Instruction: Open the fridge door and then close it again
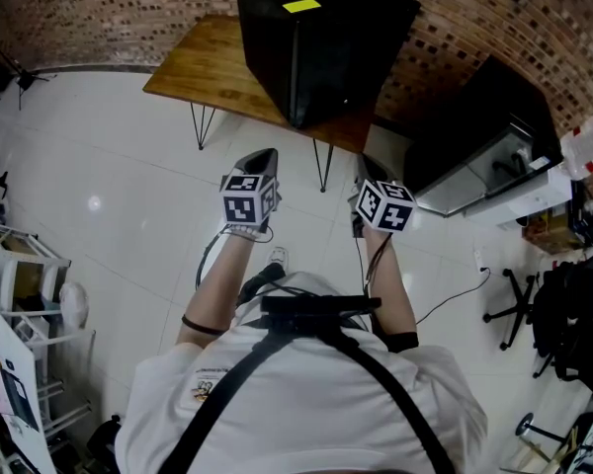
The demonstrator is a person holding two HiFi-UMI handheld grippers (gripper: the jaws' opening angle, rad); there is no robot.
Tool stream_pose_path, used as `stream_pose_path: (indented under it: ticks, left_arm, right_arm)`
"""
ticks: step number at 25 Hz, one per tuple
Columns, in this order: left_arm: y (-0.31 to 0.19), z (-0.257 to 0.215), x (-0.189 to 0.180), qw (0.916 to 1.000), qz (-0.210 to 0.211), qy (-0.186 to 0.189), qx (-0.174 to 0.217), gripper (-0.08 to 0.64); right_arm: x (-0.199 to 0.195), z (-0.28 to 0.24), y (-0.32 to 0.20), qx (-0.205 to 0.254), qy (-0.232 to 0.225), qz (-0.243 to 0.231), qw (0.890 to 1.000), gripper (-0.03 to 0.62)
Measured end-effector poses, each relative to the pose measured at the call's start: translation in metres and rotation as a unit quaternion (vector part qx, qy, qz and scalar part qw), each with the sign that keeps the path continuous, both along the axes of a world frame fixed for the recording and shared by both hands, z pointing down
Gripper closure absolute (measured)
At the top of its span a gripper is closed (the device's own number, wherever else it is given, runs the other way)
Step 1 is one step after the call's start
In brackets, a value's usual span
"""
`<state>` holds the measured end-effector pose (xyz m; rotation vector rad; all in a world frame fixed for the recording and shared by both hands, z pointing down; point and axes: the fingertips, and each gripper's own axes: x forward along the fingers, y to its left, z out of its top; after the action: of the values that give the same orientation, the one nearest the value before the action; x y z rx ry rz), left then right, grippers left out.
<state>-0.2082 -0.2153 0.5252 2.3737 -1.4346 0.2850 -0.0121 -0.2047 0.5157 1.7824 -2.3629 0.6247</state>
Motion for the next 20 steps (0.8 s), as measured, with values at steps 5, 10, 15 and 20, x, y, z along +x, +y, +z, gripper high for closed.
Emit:
stream_pose_path:
  ticks: [5,10,15,20]
  left_arm:
    - [0.0020,-0.0017,0.0023,1.0000,0.001,0.000,0.005,0.560]
    - [0.0023,-0.0018,0.0014,1.0000,-0.004,0.004,0.004,0.560]
    - [-0.0001,-0.0030,0.0017,0.9999,-0.010,0.010,0.006,0.560]
    - [-0.0035,-0.0016,0.0024,0.9999,-0.012,0.009,0.004,0.560]
  right_arm:
    - [-0.0004,-0.0006,0.0024,0.002,-0.001,-0.005,1.000,0.586]
    - [0.0001,-0.0031,0.0021,0.003,0.000,-0.005,1.000,0.587]
    - [0.0036,-0.0048,0.0005,0.005,-0.003,-0.003,1.000,0.586]
    - [0.0080,-0.0039,-0.0014,0.006,-0.004,-0.001,1.000,0.586]
